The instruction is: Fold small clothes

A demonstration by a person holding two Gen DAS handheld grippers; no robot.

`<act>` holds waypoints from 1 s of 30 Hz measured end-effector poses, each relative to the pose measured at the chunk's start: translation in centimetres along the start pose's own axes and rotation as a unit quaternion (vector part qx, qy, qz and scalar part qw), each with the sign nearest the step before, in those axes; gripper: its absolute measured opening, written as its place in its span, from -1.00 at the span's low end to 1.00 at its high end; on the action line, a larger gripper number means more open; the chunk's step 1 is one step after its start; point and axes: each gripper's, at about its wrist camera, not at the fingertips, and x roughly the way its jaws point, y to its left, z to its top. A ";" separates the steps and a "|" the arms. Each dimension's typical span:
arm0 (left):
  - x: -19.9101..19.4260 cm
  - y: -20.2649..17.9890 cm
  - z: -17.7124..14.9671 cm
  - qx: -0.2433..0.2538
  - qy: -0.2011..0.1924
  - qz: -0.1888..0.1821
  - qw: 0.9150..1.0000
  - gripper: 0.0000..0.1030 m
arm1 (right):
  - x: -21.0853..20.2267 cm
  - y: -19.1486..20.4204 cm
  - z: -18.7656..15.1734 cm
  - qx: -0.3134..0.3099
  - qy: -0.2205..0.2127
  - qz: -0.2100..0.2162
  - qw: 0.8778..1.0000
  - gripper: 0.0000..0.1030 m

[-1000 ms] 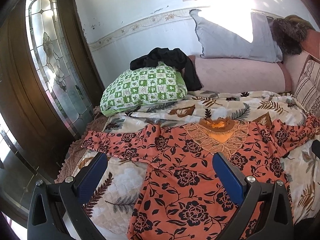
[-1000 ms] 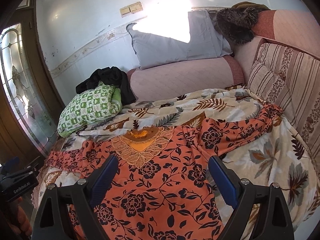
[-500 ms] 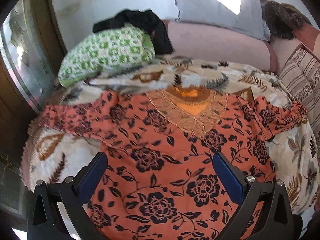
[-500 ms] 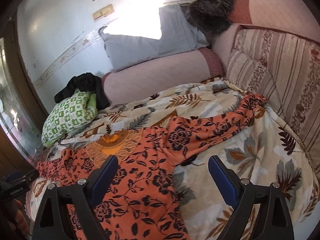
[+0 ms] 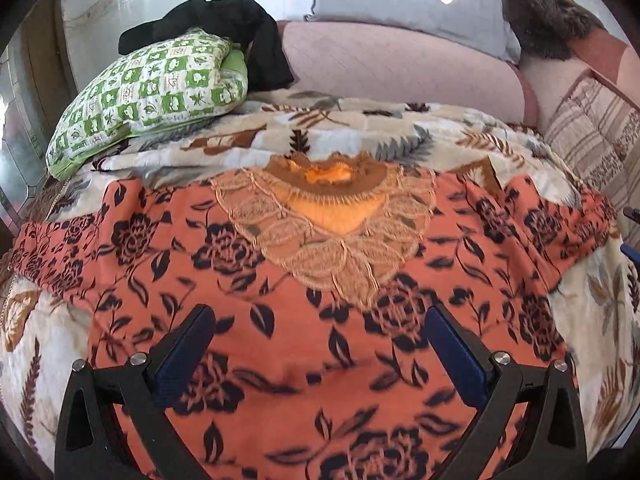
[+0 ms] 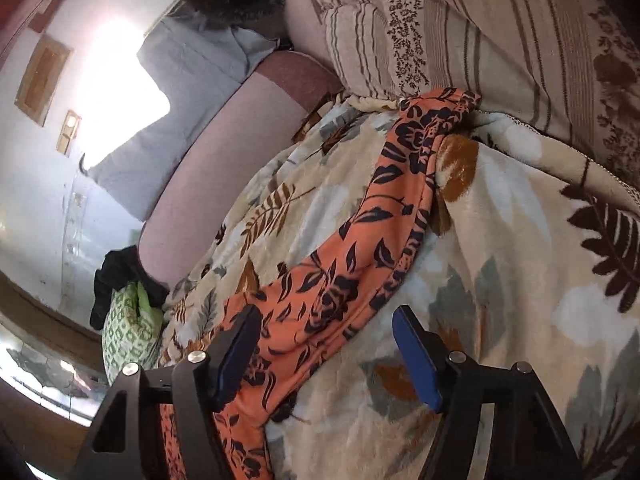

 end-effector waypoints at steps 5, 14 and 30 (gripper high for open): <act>2.2 2.0 0.7 -0.022 -0.034 0.011 0.999 1.00 | 2.3 -4.8 4.8 0.094 -0.071 -0.044 0.992 0.32; 5.5 3.7 0.9 -0.019 -0.017 0.028 0.999 1.00 | 4.5 -7.2 12.3 0.137 -0.111 -0.069 0.982 0.26; 3.9 5.3 2.5 -0.061 -0.042 0.018 0.997 1.00 | 3.4 2.7 13.7 0.048 -0.120 -0.007 0.992 -0.86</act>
